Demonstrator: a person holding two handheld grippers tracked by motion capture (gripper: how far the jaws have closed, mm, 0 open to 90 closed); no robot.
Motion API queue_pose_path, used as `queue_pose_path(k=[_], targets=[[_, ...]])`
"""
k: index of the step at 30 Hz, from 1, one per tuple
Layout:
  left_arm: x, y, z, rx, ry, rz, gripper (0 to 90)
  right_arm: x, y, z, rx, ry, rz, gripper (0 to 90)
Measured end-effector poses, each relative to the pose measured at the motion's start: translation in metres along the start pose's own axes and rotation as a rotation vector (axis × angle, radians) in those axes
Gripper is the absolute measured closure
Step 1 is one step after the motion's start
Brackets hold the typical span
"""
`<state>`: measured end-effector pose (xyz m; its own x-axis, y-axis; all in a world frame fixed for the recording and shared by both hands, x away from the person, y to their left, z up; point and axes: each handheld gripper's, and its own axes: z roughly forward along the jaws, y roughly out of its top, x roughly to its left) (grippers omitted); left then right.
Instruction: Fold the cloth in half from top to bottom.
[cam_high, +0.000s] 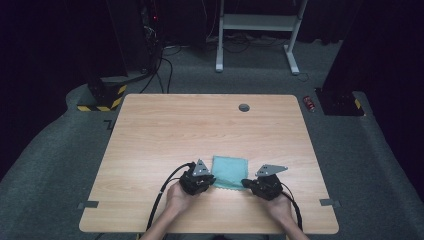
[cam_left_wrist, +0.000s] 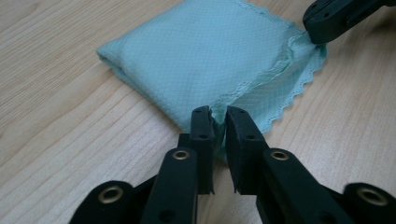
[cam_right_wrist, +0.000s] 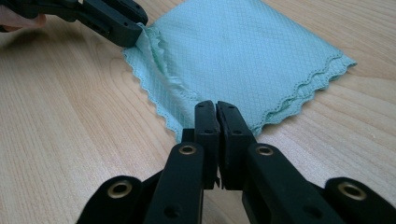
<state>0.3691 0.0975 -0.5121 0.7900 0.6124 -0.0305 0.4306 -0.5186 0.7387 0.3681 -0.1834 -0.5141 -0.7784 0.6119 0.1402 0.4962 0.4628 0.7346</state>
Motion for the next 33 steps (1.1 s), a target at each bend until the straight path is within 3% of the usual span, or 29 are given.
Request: queue_pose_path(k=[4, 9, 13, 18, 22, 28, 33], targets=[[0.003, -0.002, -0.004, -0.011, -0.008, -0.026, 74.1, -0.002, 0.000, -0.003, -0.012, 0.003, 0.013, 84.1], [0.006, 0.002, -0.017, -0.072, -0.024, -0.072, 67.1, 0.000, 0.001, -0.012, -0.040, 0.010, 0.027, 81.9], [0.007, 0.010, -0.020, -0.094, 0.007, -0.075, 63.1, 0.000, 0.004, -0.014, -0.047, 0.003, 0.033, 82.1], [0.006, 0.019, -0.007, -0.071, 0.034, -0.064, 62.1, 0.000, 0.011, -0.007, -0.048, -0.016, 0.041, 82.6], [0.001, 0.020, 0.002, -0.033, 0.040, -0.032, 61.8, 0.002, 0.013, 0.000, -0.034, -0.026, 0.041, 82.6], [-0.004, 0.011, 0.005, -0.001, 0.043, -0.016, 61.0, 0.003, 0.009, 0.007, 0.000, -0.031, 0.028, 77.5], [-0.010, 0.002, 0.001, 0.039, 0.053, 0.030, 59.9, 0.007, 0.002, 0.008, 0.037, -0.047, -0.007, 72.0]])
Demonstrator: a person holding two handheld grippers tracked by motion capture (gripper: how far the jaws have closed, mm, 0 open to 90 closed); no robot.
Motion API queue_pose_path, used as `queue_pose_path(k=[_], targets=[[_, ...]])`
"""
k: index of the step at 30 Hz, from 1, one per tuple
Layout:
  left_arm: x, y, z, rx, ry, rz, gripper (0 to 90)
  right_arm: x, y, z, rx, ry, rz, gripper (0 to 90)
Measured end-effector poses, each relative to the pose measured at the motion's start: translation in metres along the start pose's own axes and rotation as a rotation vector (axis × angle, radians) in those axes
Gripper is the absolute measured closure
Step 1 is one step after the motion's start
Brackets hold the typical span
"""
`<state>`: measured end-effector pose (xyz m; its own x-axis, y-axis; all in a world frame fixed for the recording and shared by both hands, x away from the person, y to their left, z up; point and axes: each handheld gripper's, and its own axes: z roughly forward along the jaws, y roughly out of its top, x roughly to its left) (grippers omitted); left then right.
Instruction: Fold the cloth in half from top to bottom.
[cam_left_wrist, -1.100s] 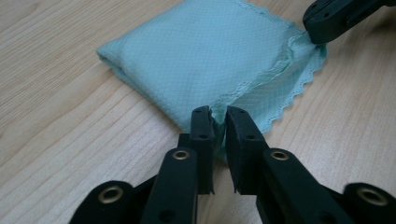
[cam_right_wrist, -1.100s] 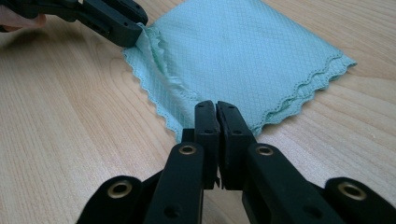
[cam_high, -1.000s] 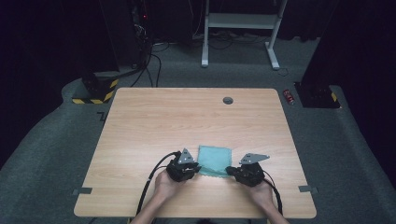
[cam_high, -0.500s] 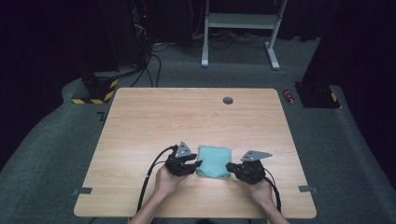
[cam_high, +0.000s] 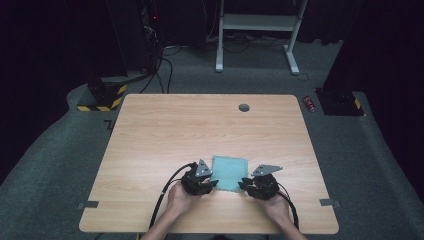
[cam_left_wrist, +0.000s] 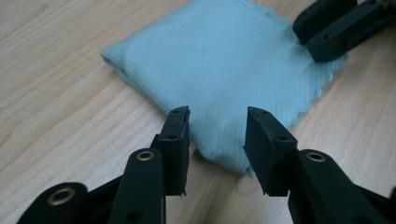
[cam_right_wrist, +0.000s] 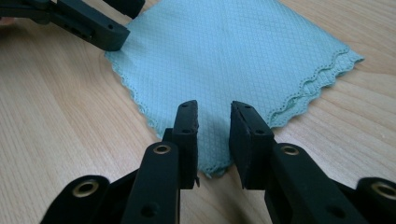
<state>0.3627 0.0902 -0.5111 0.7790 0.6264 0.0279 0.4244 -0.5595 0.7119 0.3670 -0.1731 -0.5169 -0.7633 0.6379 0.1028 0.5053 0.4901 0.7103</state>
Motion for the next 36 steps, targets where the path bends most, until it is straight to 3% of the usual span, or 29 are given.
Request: queue_pose_path(k=[3, 7, 11, 16, 20, 24, 29, 33, 36], targets=[[0.000, -0.006, -0.002, 0.018, 0.007, 0.013, 59.1, 0.002, -0.001, -0.001, 0.005, -0.021, -0.031, 71.1], [0.004, -0.005, -0.008, -0.011, -0.005, -0.012, 58.1, 0.002, -0.001, -0.001, 0.000, -0.023, -0.032, 69.9], [0.009, 0.009, -0.008, -0.068, -0.026, -0.041, 57.5, 0.002, 0.000, -0.001, -0.003, -0.028, -0.024, 69.6], [0.013, 0.027, 0.010, -0.123, -0.053, -0.073, 57.4, -0.005, 0.009, -0.001, -0.047, -0.026, 0.026, 74.1], [0.019, 0.030, 0.031, -0.103, -0.040, -0.099, 57.1, -0.017, 0.018, 0.008, -0.067, -0.021, 0.074, 81.9], [0.024, 0.026, 0.041, -0.066, -0.013, -0.106, 57.1, -0.028, 0.029, 0.022, -0.072, -0.043, 0.121, 84.1], [0.026, 0.021, 0.036, -0.065, 0.000, -0.107, 56.7, -0.036, 0.035, 0.036, -0.047, -0.082, 0.135, 84.9], [0.029, 0.023, 0.029, -0.079, 0.011, -0.107, 55.5, -0.040, 0.037, 0.029, -0.059, -0.116, 0.137, 80.2], [0.037, 0.028, 0.029, -0.093, 0.050, -0.155, 53.3, -0.047, 0.037, 0.024, -0.069, -0.140, 0.160, 74.6]])
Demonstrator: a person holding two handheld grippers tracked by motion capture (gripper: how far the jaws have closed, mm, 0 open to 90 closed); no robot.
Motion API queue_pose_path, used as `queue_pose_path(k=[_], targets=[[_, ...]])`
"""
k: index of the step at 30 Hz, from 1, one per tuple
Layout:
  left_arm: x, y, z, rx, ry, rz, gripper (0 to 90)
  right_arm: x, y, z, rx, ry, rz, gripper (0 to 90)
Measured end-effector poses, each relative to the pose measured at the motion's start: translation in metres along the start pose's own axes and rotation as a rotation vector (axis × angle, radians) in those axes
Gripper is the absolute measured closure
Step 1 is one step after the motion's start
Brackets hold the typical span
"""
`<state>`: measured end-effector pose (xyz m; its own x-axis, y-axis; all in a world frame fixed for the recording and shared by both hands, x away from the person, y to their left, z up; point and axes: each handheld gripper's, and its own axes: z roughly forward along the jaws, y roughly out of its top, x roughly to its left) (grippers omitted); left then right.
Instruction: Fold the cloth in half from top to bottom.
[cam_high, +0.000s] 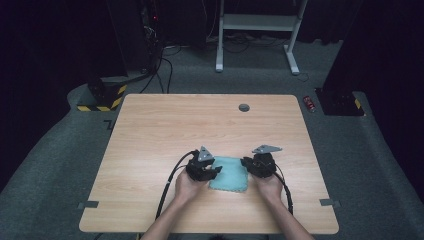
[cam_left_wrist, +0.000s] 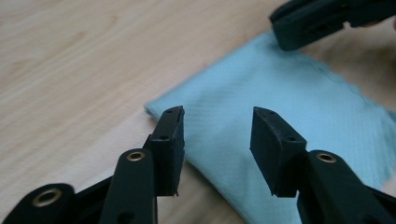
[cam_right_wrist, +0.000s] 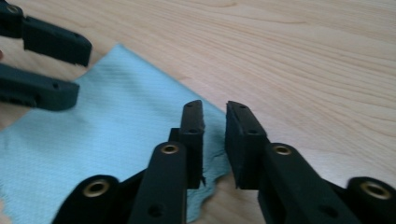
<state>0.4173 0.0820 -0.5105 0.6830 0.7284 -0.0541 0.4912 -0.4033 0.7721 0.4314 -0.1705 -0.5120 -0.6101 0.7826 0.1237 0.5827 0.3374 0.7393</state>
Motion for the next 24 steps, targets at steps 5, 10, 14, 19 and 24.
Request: queue_pose_path(k=[5, 10, 14, 19, 24], targets=[[0.017, 0.007, 0.012, -0.005, 0.040, -0.129, 48.0, -0.007, 0.002, 0.007, 0.024, -0.034, 0.013, 63.4], [0.018, 0.014, 0.020, 0.025, 0.042, -0.113, 50.8, -0.011, 0.003, 0.010, 0.044, -0.039, 0.017, 66.5], [0.016, 0.016, 0.027, 0.077, 0.047, -0.074, 62.4, -0.010, 0.006, 0.013, 0.057, -0.033, -0.014, 76.8], [0.020, 0.015, 0.026, 0.084, 0.026, -0.094, 77.5, -0.010, 0.011, 0.015, 0.079, -0.019, -0.042, 87.9], [0.024, 0.015, 0.024, 0.083, 0.011, -0.089, 87.3, -0.008, 0.016, 0.018, 0.085, -0.032, -0.059, 88.9]])
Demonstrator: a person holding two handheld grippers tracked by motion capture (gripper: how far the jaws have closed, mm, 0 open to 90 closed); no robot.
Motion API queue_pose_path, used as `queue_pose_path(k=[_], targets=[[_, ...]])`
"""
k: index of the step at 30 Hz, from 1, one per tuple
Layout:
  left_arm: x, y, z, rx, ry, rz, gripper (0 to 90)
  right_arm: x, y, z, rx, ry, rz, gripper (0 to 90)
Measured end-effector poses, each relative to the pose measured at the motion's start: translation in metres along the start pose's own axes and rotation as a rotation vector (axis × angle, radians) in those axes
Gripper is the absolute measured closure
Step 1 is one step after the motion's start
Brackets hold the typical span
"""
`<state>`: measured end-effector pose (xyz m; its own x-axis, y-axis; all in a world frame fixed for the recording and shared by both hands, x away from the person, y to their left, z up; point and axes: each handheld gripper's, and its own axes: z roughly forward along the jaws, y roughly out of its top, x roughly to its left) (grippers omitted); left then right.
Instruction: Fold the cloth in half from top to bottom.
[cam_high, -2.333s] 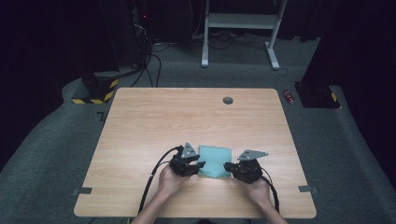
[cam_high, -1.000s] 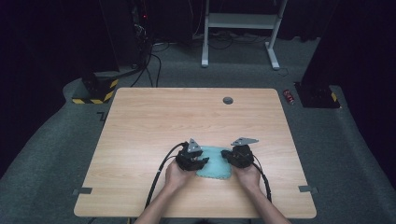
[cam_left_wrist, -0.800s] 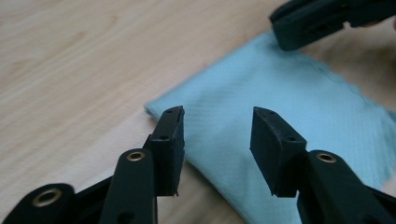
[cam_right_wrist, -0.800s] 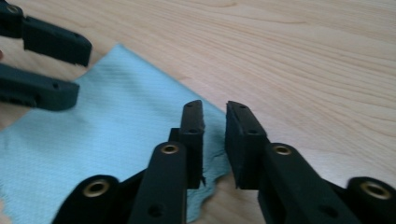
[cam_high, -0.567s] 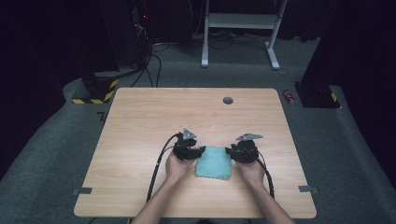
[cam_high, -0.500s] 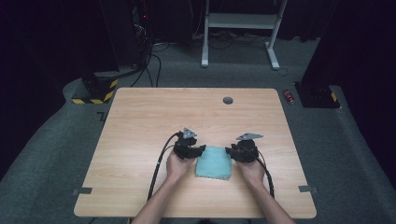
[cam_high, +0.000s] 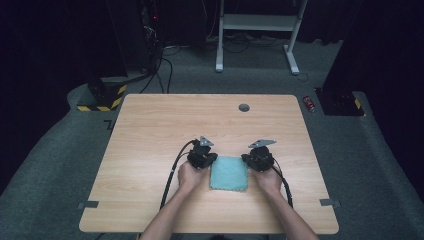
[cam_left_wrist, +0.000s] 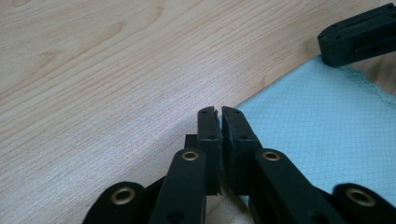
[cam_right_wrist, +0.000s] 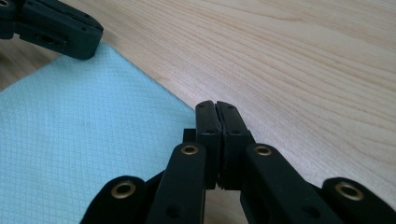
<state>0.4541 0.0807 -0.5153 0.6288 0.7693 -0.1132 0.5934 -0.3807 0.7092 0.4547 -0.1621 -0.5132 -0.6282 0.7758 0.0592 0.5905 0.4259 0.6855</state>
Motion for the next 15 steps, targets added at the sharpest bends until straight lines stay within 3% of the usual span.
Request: queue_pose_path(k=[5, 8, 14, 15], targets=[[0.008, 0.001, 0.001, -0.010, -0.009, -0.044, 87.7, -0.001, 0.007, 0.005, 0.002, -0.004, 0.011, 89.0], [0.009, 0.008, 0.002, -0.004, 0.025, -0.010, 87.7, 0.000, 0.011, 0.009, 0.005, -0.017, 0.007, 89.0], [0.013, 0.006, 0.007, -0.019, 0.048, -0.027, 86.8, -0.002, 0.014, 0.015, -0.007, -0.032, 0.023, 88.5], [0.012, 0.007, 0.007, -0.017, 0.061, -0.013, 86.2, -0.003, 0.014, 0.015, -0.010, -0.031, 0.026, 88.1]])
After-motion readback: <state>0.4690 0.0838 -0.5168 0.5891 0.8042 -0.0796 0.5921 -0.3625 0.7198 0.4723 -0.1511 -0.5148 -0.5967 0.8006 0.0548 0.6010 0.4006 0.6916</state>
